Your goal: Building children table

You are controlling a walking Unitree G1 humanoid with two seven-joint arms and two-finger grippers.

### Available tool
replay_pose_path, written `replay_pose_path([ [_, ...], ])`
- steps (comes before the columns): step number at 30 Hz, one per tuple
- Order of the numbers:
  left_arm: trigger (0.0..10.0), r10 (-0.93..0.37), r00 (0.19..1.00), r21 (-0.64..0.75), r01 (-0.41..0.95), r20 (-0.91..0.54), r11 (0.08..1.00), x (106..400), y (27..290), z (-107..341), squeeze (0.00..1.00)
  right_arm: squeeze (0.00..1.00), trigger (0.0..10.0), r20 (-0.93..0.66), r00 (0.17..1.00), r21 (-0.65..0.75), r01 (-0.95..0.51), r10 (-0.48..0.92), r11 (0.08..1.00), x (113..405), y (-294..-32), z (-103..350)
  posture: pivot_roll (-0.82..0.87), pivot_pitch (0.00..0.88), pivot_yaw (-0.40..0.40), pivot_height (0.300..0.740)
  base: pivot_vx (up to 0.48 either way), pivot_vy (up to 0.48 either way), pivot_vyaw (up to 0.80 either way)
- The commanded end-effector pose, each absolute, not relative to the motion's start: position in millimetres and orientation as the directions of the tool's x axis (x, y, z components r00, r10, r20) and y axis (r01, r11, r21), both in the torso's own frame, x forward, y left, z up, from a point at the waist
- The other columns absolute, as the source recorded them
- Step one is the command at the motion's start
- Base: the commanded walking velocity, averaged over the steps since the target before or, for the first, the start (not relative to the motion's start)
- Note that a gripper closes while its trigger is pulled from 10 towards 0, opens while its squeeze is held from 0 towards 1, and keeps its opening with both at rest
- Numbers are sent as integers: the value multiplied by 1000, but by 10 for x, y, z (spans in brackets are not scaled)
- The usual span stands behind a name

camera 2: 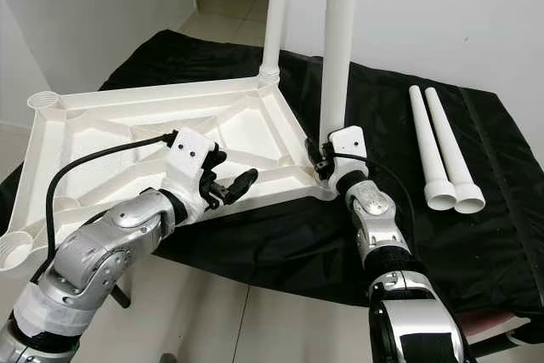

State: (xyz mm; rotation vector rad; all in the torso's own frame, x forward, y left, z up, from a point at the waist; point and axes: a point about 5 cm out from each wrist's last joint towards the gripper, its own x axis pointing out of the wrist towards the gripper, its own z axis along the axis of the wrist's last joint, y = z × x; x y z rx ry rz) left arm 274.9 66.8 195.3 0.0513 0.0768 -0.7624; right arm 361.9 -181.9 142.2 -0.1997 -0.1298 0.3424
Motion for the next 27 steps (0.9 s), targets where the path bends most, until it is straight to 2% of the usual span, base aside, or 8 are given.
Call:
replay_pose_path([
  [1,10000,-782,617,13,786,-87,618,2700,634,2004,0,0,10000,-43,935,-104,-355,352,929,3507,-1822,1055,86,110,-56,740,0,0,0],
  [7,10000,-775,626,20,779,-91,627,2695,681,2027,0,0,10000,-34,934,12,-355,355,935,3497,-1759,997,95,120,-56,740,0,0,0],
  [27,10000,-754,650,22,759,-100,651,2659,756,2056,0,0,10000,-127,941,177,-290,314,941,3531,-1730,869,116,136,-63,740,0,0,0],
])
